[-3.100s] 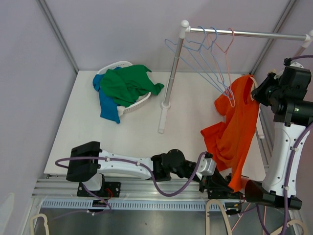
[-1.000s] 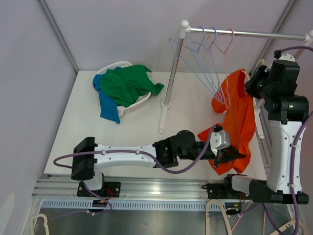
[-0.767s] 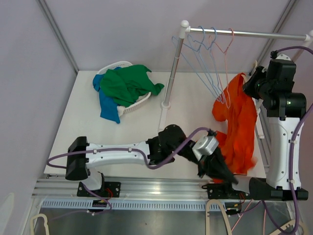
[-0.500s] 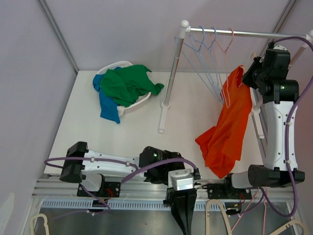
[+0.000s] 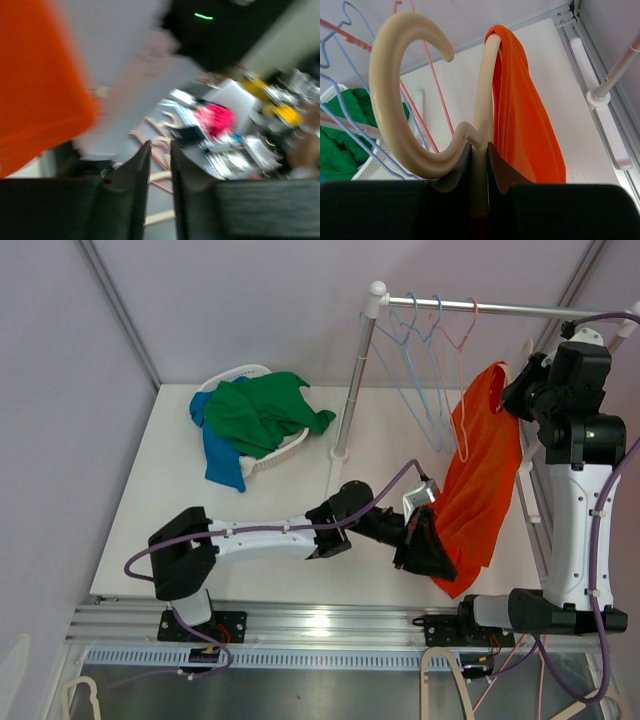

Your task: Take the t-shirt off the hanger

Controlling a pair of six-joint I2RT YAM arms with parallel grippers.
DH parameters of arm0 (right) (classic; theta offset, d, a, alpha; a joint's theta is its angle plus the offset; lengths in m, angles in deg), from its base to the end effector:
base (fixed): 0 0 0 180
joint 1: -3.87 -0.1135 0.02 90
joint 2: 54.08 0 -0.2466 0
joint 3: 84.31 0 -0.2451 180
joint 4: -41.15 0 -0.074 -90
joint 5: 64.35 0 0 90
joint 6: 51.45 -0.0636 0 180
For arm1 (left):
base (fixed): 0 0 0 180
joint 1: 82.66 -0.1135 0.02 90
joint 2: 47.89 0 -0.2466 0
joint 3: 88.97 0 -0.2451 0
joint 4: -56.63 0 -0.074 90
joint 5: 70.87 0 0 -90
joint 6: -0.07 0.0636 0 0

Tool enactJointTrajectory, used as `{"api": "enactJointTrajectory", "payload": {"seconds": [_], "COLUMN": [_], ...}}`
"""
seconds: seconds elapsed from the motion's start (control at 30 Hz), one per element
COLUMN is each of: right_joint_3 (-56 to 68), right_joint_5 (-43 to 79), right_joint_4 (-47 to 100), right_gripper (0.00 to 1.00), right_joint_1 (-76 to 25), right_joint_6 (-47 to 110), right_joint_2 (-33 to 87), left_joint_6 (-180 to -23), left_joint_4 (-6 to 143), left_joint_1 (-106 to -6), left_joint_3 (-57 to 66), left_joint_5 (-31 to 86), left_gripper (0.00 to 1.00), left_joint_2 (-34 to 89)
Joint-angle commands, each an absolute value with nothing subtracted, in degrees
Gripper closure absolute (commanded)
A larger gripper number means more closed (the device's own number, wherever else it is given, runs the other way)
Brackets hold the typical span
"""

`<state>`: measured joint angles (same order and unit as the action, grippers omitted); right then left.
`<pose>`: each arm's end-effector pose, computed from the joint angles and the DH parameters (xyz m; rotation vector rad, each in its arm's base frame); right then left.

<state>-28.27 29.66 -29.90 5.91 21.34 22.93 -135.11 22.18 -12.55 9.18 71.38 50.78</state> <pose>0.2570 -0.0136 0.4768 0.3775 1.9556 0.1013 0.0886 -0.3927 0.3206 1.3124 1.2539 -2.1367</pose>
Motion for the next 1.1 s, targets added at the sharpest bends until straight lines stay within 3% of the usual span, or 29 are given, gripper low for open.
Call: {"api": "enactJointTrajectory", "payload": {"seconds": [0.0,0.03,0.07,0.13,0.37,0.5,0.57,0.63,0.8,1.07], "right_joint_3": [-27.8,-27.2,-25.6,-23.6,-14.7,-13.5,-13.9,-14.0,-13.3,-15.3], "right_joint_5": [28.6,27.8,27.2,26.3,16.6,17.4,17.0,17.6,16.9,21.7], "right_joint_4": [-24.4,-24.0,-23.4,-20.6,-10.2,-7.2,-6.9,-6.5,-2.7,-2.5], "right_gripper": [1.0,1.0,1.0,1.0,1.0,1.0,1.0,1.0,1.0,1.0], "right_joint_1": [5.8,5.8,5.8,5.7,5.9,5.9,5.8,5.8,5.8,5.8], "right_joint_6": [23.1,23.4,23.9,25.9,30.3,29.4,29.2,28.4,28.2,26.2], "right_joint_2": [19.0,18.3,17.6,15.0,6.7,5.0,5.4,5.5,4.9,5.5], "left_joint_6": [-112.2,-111.1,-110.8,-109.7,-106.5,-105.7,-105.0,-103.0,-97.6,-94.3], "left_joint_4": [48.6,48.9,48.6,46.0,45.0,45.8,45.4,44.7,45.9,43.0], "left_joint_1": [-12.0,-12.1,-12.0,-12.0,-11.6,-11.5,-10.9,-9.5,-5.6,-3.4], "left_joint_3": [4.7,4.8,5.3,6.4,7.9,7.2,7.4,7.2,2.3,-1.9], "left_joint_5": [45.9,42.5,39.4,36.1,30.9,28.7,25.8,22.3,8.0,7.4], "left_gripper": [0.71,0.6,0.37,0.26,0.24,0.21,0.05,0.0,0.01,0.01], "left_joint_2": [44.6,43.9,42.0,40.5,36.5,36.1,36.0,36.1,38.6,41.9]}}
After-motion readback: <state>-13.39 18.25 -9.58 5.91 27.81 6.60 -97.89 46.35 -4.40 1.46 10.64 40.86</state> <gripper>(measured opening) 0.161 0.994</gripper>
